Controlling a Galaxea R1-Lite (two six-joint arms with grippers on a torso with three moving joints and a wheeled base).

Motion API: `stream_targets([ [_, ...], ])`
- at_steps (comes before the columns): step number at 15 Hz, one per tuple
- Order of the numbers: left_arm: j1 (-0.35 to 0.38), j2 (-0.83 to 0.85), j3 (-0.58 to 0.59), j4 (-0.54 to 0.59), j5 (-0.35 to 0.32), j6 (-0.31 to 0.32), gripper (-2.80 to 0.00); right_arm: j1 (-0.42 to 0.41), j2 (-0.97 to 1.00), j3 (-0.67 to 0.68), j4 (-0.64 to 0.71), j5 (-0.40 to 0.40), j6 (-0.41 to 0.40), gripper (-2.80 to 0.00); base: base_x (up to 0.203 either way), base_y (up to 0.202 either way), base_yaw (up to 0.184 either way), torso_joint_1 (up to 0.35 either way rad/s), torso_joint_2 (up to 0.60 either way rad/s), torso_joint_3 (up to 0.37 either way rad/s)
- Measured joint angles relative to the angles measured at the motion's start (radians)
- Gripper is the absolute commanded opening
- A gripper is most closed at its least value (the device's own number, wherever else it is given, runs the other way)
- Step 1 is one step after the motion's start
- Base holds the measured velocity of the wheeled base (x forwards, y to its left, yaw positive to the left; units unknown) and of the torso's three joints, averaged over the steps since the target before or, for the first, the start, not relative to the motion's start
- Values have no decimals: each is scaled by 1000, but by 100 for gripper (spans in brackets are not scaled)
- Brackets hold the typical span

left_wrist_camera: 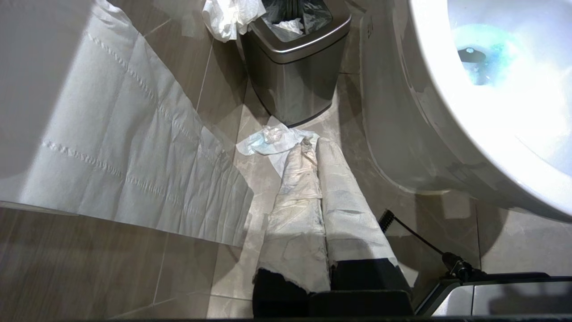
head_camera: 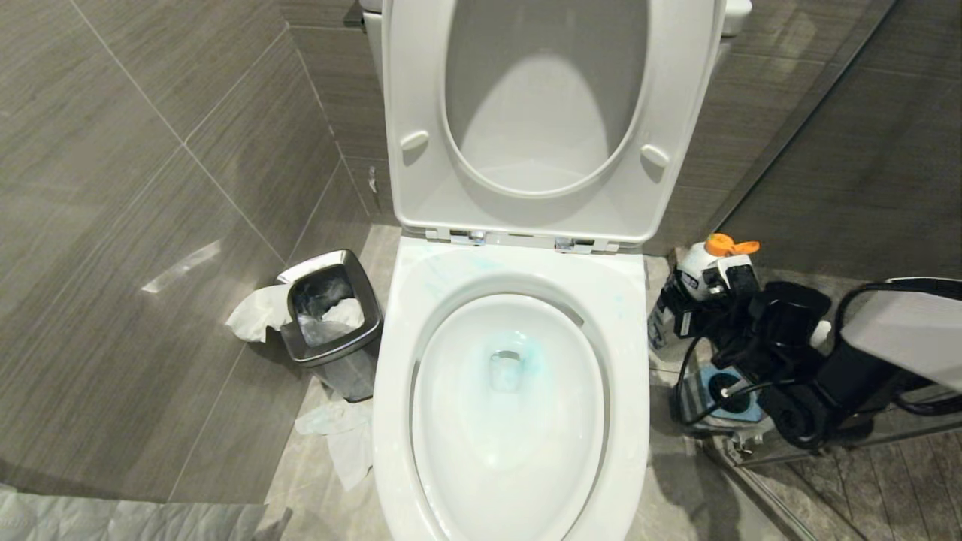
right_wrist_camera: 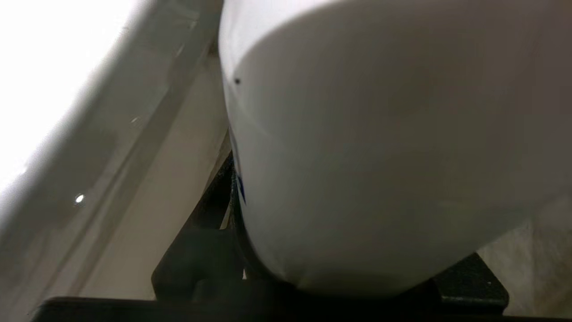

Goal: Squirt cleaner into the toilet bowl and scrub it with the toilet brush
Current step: Place the cleaning agent on the floor

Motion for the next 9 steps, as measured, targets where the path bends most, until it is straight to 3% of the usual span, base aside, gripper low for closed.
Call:
stream_targets([
  [3, 0, 0, 0, 0, 0, 0, -280, 1, 154, -140, -53, 0, -2, -280, 0, 0, 0, 0, 0, 0],
  [9, 0, 0, 0, 0, -1, 1, -280, 17, 295, -288, -84, 0, -4, -280, 0, 0, 0, 0, 0, 0],
])
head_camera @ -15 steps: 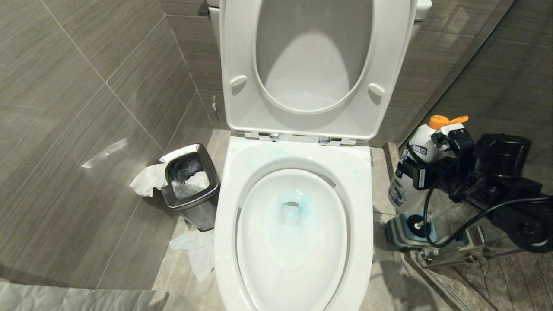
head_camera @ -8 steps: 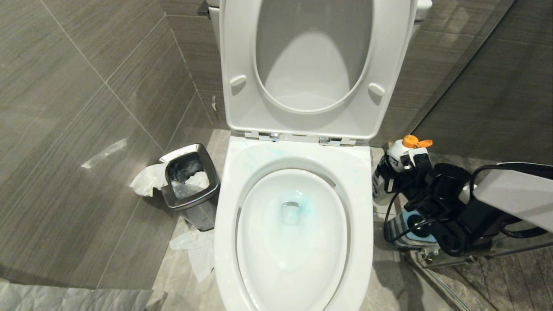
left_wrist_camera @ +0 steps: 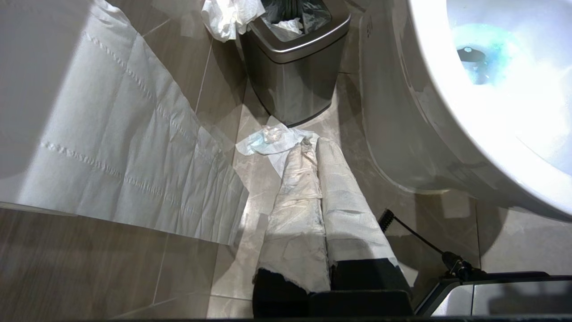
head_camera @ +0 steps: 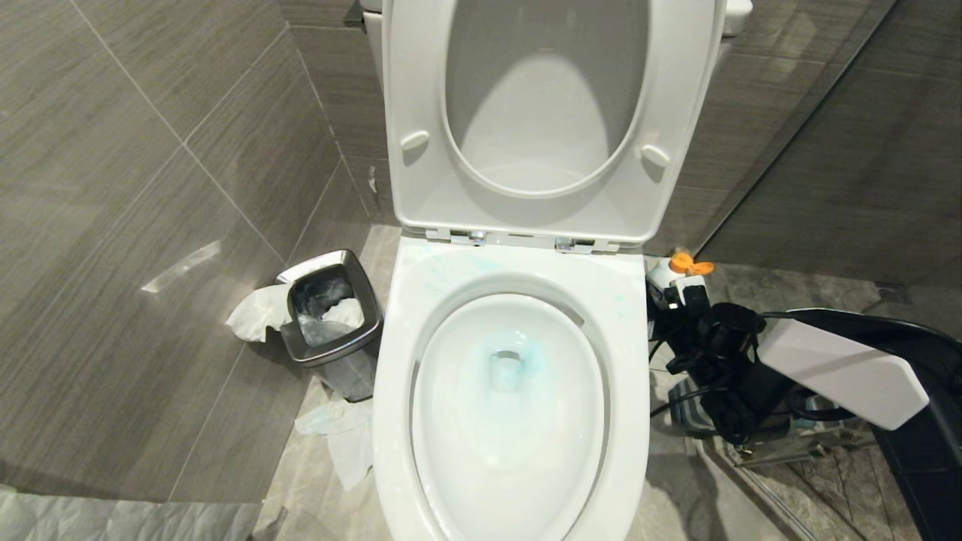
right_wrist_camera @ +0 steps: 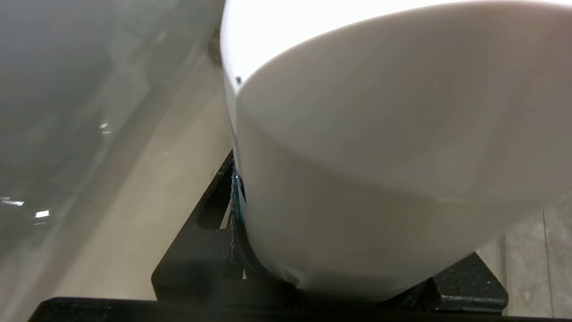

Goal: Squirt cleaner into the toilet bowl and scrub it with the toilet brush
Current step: Place the cleaning agent on the floor

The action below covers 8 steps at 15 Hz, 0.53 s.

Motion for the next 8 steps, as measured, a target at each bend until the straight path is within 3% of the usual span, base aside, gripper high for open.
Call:
stream_targets([
  [8, 1, 0, 0, 1, 0, 1, -280, 40, 85, -59, -2, -3, 5, -280, 0, 0, 0, 0, 0, 0],
])
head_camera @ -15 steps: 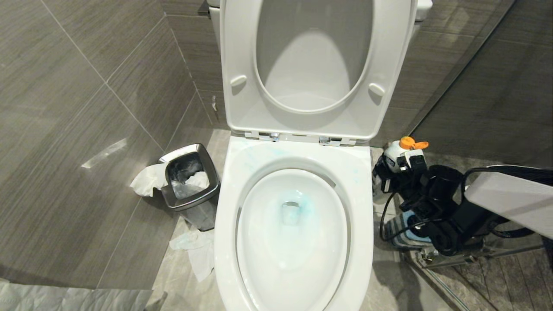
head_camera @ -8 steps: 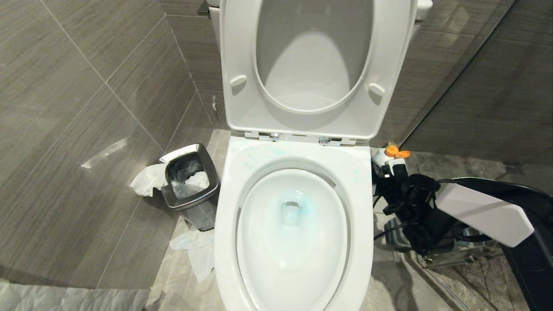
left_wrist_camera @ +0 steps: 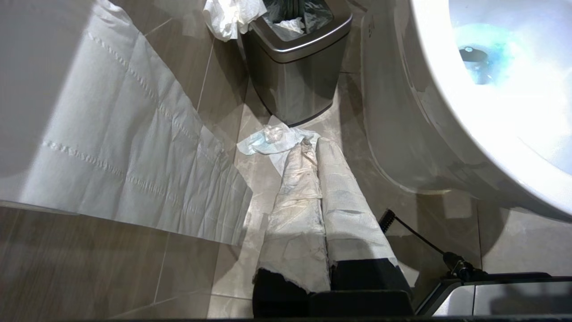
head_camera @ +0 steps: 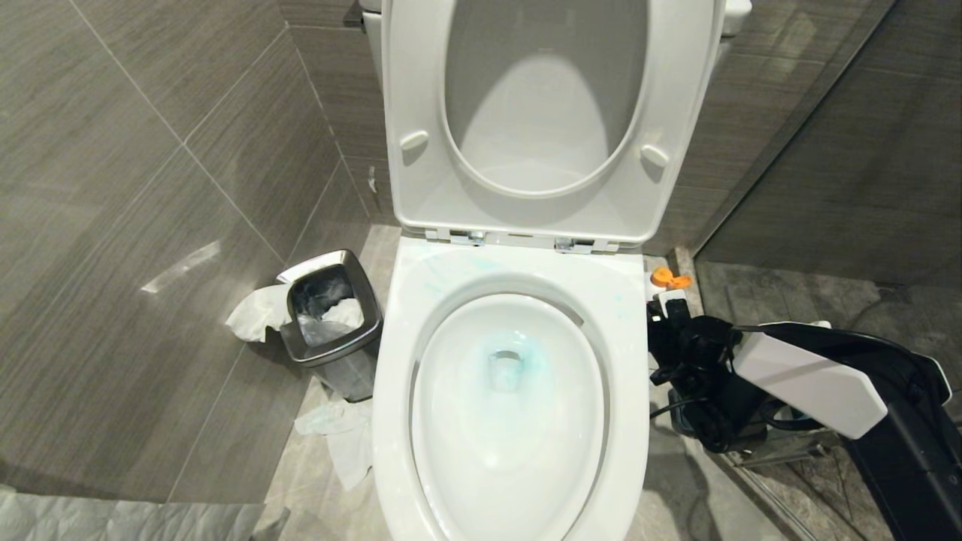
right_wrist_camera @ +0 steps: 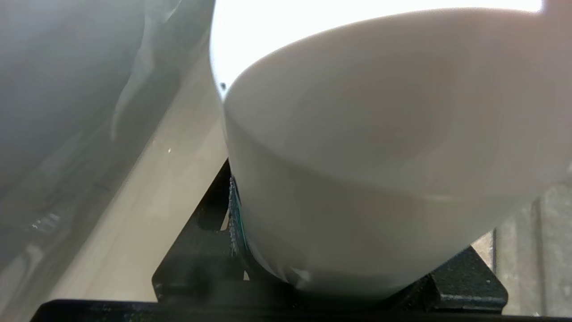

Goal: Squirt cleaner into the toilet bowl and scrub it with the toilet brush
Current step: Place the cleaning agent on the floor

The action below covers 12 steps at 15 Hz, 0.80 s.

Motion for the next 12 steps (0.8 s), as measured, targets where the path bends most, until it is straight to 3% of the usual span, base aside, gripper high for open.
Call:
stream_targets([
  [6, 0, 0, -1, 0, 0, 0, -280, 4, 13, -30, 3, 1, -1, -280, 0, 0, 0, 1, 0, -6],
  [12, -1, 0, -1, 0, 1, -2, -280, 6, 36, -100, 21, 2, -5, -280, 0, 0, 0, 3, 3, -160],
])
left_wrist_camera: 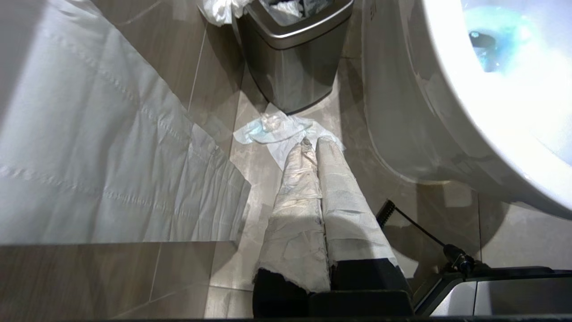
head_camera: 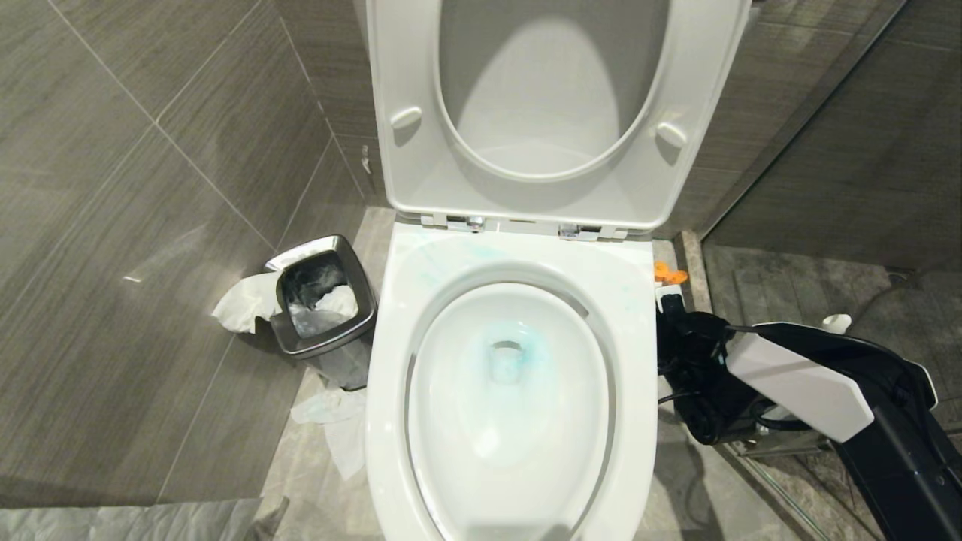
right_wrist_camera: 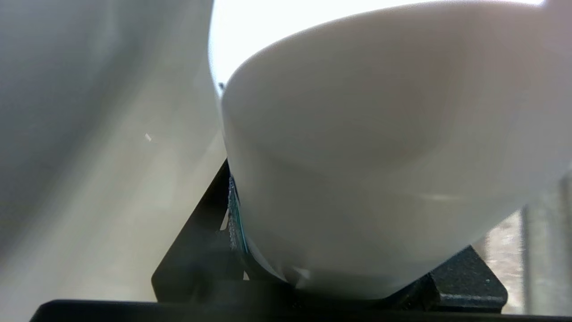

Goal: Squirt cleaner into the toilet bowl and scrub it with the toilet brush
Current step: Place the cleaning agent on the floor

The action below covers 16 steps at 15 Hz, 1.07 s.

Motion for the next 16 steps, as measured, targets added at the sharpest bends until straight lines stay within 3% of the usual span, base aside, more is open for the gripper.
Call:
stream_targets([
  [10, 0, 0, 1, -2, 1, -6, -280, -13, 9, -174, 127, 0, -2, -280, 0, 0, 0, 5, 1, -199],
  [16, 0, 0, 1, -1, 1, -7, -280, -22, 15, -283, 191, 0, -1, -280, 0, 0, 0, 3, 1, -36],
])
